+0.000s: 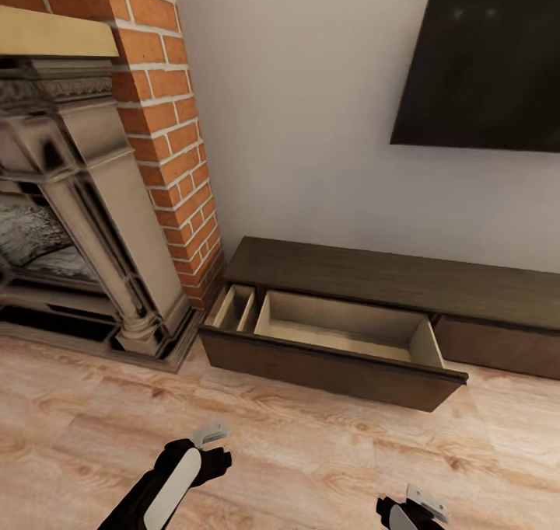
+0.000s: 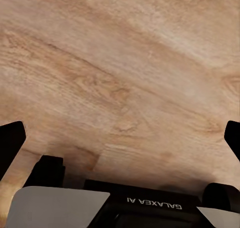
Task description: Place each of the two pumpkins and all three candles from the living room inside a cabinet in the living room (use any cabinet), then make sure every cabinet is closed, and position the cauldron so it is next to a table in the living room.
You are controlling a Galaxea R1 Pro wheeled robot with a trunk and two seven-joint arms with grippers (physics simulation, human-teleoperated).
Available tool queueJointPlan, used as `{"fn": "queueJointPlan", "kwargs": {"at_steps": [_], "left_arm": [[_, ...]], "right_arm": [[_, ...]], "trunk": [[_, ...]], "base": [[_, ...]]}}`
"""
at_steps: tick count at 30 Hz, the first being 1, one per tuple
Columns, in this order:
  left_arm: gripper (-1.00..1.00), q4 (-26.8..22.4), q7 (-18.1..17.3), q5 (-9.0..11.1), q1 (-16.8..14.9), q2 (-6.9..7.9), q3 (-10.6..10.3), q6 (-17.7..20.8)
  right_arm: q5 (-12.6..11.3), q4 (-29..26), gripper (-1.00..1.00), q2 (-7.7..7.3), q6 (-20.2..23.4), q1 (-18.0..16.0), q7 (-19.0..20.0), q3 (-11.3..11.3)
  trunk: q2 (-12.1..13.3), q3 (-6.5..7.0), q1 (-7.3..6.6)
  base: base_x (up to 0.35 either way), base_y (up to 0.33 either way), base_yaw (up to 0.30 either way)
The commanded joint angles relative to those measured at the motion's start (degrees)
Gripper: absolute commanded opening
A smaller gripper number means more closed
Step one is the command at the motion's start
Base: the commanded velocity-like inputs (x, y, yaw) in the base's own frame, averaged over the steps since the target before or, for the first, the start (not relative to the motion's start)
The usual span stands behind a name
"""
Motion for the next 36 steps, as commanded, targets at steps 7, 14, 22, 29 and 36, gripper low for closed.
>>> {"fn": "queueJointPlan", "kwargs": {"at_steps": [7,14,22,29,36], "left_arm": [[1.0,-0.03,0.59,0.56,-0.06,0.05,-0.23,0.01],[1.0,0.02,0.59,0.57,-0.04,0.05,-0.24,0.04],[1.0,0.02,0.59,0.58,-0.05,0.05,-0.23,0.04],[1.0,0.02,0.59,0.55,-0.05,0.05,-0.24,0.02],[1.0,0.01,0.51,0.53,-0.04,0.05,-0.23,0.07]], "right_arm": [[-0.28,-0.14,1.0,-0.08,0.37,0.0,-0.45,0.6],[-0.28,-0.12,1.0,-0.08,0.36,0.0,-0.45,0.62],[-0.28,-0.12,1.0,-0.08,0.29,0.0,-0.45,0.62],[-0.28,-0.12,1.0,-0.08,0.28,0.0,-0.45,0.64],[-0.28,-0.12,1.0,-0.08,0.28,0.0,-0.45,0.7]], "trunk": [[-0.03,-0.05,-0.02],[-0.03,-0.05,-0.02],[-0.03,-0.05,-0.02],[-0.03,0.06,-0.02],[-0.03,0.35,-0.02]], "base": [[-0.156,-0.057,0.291],[-0.156,-0.072,0.291],[-0.155,-0.084,0.291],[-0.155,-0.084,0.291],[-0.155,-0.084,0.284]]}}
